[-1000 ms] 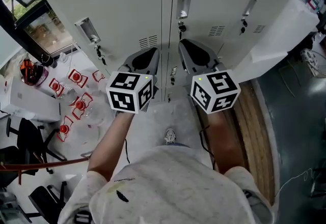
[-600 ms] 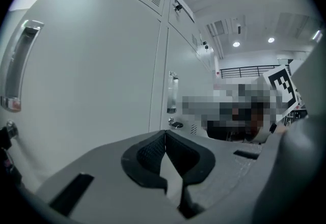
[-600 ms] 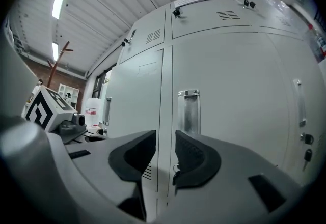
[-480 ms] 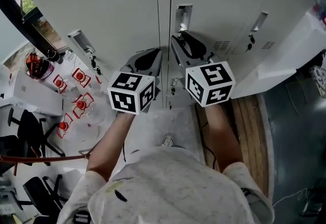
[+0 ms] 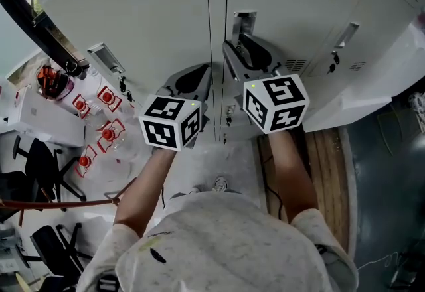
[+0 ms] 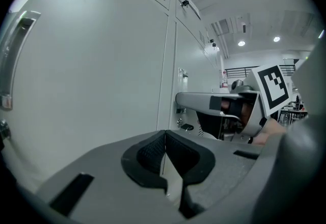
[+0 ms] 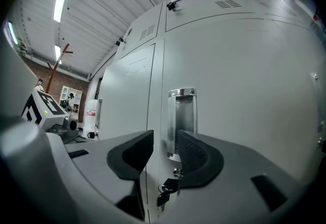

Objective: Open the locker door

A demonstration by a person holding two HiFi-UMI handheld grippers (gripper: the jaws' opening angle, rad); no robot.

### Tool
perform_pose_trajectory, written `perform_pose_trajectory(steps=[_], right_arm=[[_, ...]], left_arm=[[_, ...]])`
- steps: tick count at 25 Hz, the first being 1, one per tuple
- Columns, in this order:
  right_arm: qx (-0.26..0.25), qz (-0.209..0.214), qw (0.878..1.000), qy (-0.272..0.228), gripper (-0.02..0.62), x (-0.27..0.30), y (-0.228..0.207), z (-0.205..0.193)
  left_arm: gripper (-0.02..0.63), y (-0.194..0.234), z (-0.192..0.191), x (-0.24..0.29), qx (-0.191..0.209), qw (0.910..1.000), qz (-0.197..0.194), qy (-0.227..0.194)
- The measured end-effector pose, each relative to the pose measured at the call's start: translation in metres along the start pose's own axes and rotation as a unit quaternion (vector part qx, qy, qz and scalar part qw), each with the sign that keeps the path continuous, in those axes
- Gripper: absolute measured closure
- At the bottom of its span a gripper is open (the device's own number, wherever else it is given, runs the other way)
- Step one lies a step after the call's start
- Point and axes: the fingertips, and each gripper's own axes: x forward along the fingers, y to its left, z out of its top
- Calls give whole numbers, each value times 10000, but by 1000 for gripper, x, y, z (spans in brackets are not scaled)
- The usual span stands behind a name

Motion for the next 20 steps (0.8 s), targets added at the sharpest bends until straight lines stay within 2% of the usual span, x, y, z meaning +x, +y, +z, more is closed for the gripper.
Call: perform_pose_trajectory(steps=[7,20], right_arm=[[-21,-144,9999,47,471,11,2,1],[101,-692,9975,67,463,17,2,3]], left_arm=[[598,3,-2,0,75,9996,-277,46],[598,8,-1,-5,221,9961,-846,90]])
